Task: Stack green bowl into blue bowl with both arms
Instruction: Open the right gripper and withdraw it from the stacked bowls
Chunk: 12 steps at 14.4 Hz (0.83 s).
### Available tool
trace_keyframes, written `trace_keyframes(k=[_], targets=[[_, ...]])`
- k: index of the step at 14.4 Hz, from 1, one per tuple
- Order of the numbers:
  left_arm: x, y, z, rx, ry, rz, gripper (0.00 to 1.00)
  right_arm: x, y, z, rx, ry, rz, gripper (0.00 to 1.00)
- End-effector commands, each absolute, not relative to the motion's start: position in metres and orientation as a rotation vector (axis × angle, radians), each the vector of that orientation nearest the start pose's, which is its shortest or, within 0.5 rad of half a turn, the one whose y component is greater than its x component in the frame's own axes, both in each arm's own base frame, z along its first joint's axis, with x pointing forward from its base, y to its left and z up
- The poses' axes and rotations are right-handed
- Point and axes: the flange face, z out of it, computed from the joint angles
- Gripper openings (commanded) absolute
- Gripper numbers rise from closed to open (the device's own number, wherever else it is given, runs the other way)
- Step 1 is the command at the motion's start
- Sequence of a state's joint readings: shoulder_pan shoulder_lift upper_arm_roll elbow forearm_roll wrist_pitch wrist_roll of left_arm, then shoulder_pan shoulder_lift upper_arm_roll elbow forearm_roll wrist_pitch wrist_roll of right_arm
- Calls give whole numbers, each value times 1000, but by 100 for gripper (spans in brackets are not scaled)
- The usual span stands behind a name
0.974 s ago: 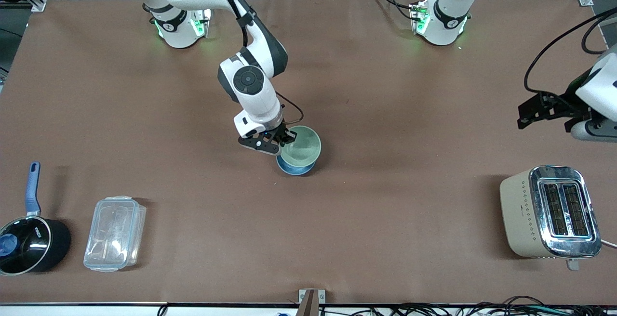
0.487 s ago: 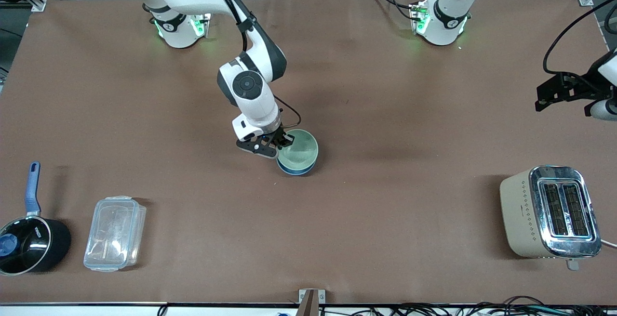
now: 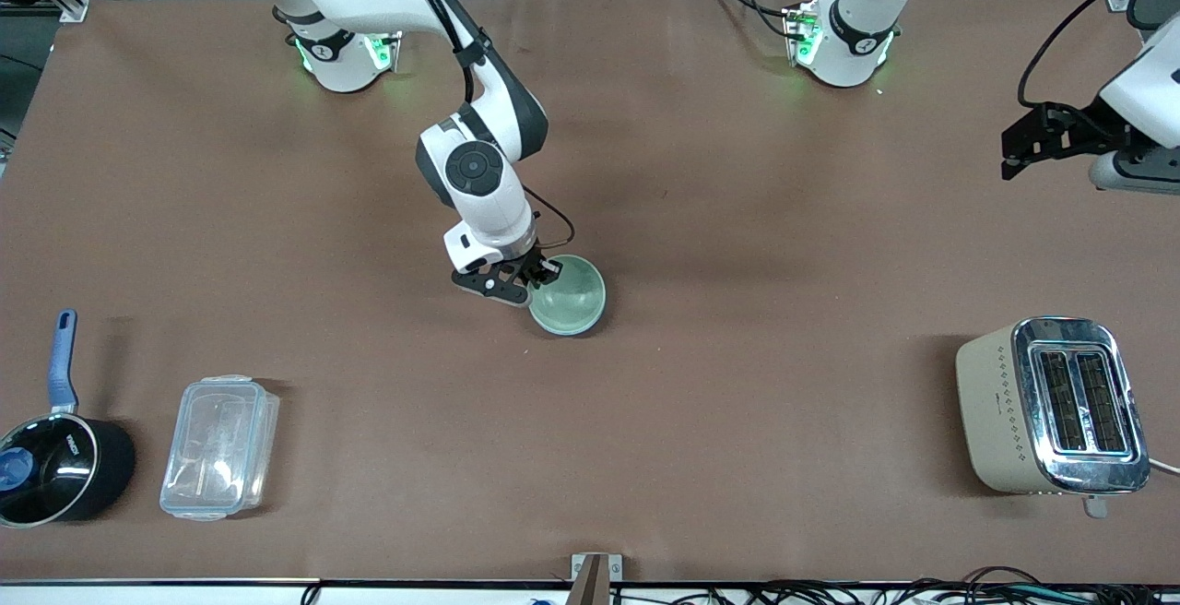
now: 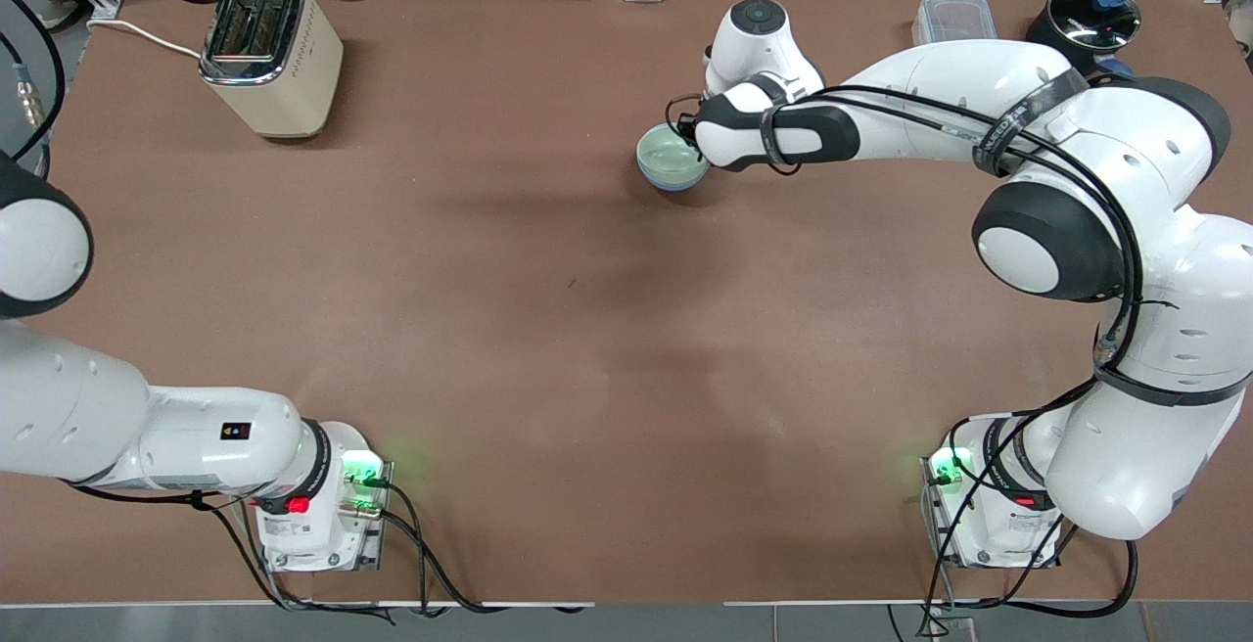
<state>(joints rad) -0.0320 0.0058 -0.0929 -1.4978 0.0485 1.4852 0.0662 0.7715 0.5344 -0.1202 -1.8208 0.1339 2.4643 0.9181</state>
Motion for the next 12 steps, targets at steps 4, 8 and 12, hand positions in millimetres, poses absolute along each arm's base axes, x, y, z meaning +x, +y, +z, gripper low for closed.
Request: trace_keyframes(k=[4,8,12], targets=[[520,-64,646,-3099,252,20,100,573,305,389,-3024,565,-166,100],[523,-66,655,-3099,264,-11,100,582,171,487,-3061,550,-127,100],[523,-65,654,-3099,269,1,100,565,63,561,-3115,440,-25,100]])
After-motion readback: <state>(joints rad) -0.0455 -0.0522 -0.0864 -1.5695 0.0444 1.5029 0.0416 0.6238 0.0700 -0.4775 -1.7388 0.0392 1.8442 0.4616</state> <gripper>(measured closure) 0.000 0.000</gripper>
